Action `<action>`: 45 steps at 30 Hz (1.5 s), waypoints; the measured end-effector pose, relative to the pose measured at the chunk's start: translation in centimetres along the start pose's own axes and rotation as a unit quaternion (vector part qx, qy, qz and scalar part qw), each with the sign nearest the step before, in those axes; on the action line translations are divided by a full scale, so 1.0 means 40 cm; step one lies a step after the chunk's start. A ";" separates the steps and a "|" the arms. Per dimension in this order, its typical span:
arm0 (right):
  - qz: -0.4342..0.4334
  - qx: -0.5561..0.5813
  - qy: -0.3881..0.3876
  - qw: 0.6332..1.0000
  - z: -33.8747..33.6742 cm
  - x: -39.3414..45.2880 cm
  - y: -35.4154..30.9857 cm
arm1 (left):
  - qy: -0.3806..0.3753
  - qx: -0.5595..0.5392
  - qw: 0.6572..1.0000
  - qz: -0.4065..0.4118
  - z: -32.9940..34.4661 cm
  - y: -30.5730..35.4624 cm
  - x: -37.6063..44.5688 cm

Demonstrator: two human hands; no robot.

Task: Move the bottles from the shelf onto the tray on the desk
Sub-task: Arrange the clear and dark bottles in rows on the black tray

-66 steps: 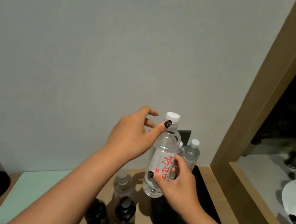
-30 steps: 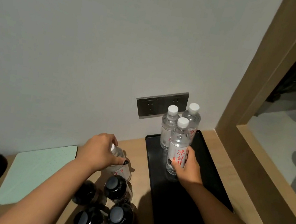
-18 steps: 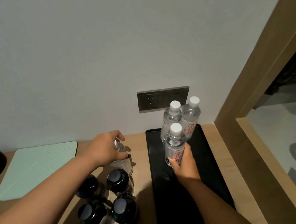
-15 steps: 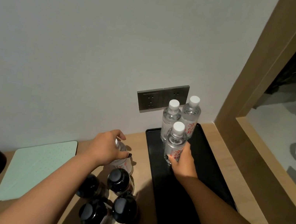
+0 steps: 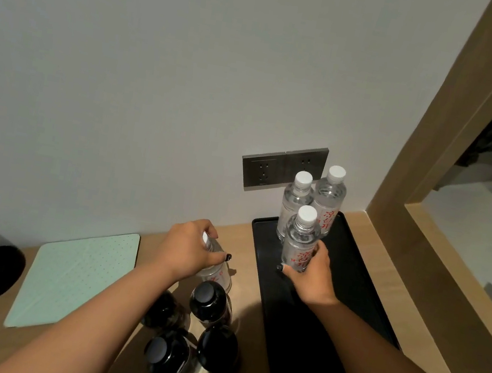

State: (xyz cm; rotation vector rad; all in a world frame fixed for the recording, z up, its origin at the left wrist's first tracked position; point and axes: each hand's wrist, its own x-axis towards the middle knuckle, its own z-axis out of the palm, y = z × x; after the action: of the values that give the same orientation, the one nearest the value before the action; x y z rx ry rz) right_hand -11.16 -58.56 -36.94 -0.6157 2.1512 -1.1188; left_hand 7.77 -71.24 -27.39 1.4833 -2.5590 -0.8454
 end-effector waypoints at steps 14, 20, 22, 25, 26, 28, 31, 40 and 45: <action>-0.204 -0.028 -0.020 0.978 -0.025 -0.219 -0.084 | 0.052 -0.074 0.993 0.073 -0.091 0.216 -0.046; -0.130 0.009 0.000 0.991 -0.050 -0.207 -0.046 | -0.001 -0.090 0.987 0.135 -0.029 0.350 -0.069; -0.112 0.005 0.005 0.994 -0.079 -0.191 -0.010 | -0.031 -0.089 0.983 0.155 0.005 0.370 -0.071; -0.106 -0.006 0.009 0.994 -0.128 -0.161 0.041 | -0.011 -0.135 0.979 0.150 0.052 0.376 -0.045; -0.107 -0.003 0.013 0.994 -0.143 -0.148 0.055 | 0.023 -0.171 0.976 0.136 0.064 0.374 -0.032; -0.102 0.008 0.037 0.994 -0.163 -0.114 0.081 | 0.115 -0.212 0.963 0.122 0.079 0.366 -0.003; -0.082 0.022 0.081 0.993 -0.171 -0.048 0.106 | 0.143 -0.118 0.971 0.149 0.099 0.343 0.045; -0.064 0.067 0.088 0.992 -0.144 0.116 0.131 | 0.003 -0.079 0.988 0.136 0.212 0.272 0.094; -0.098 0.073 0.061 0.991 -0.144 0.151 0.116 | 0.007 -0.098 0.983 0.155 0.238 0.265 0.111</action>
State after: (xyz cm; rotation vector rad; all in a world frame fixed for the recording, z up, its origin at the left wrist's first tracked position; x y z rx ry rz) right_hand -19.98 -56.86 -40.18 -0.7196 2.1203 -1.4393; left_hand -5.92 -66.75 -31.21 0.9997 -2.5171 -0.9983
